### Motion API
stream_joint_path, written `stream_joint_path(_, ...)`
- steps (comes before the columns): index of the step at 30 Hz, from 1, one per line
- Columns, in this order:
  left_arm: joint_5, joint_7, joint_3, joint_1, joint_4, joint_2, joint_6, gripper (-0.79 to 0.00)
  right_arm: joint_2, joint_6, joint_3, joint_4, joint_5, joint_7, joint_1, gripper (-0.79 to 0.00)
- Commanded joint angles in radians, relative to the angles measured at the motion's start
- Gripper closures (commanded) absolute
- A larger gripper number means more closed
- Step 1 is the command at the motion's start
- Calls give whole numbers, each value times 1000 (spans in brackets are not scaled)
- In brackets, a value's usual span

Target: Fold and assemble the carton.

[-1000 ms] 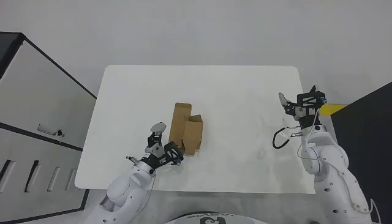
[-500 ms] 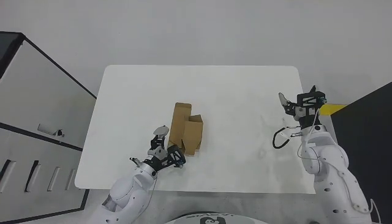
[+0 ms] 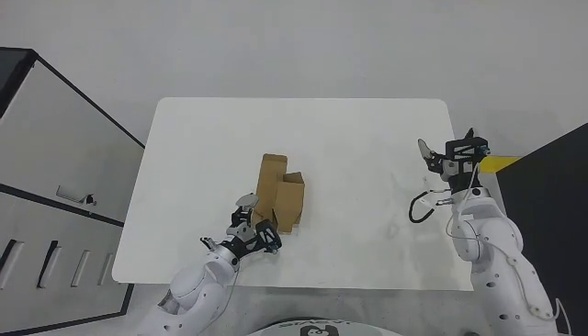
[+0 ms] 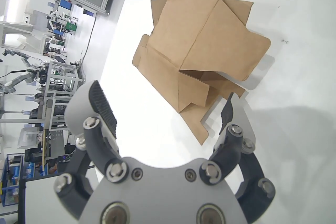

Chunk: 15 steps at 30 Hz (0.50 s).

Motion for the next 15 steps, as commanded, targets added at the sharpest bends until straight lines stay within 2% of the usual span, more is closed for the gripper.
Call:
stream_joint_path(1,-13,2,1,-4,6,-1,14,-785,0,0,0,0,0,0,0,-785)
stream_joint_path(11,-47,9,18,-36,59,-8,52,-767,0,0,0,0,0,0,0,-785)
stream_joint_path(15,-59,13,26,-50,77,-11,56,-650,0,0,0,0,0,0,0,-785)
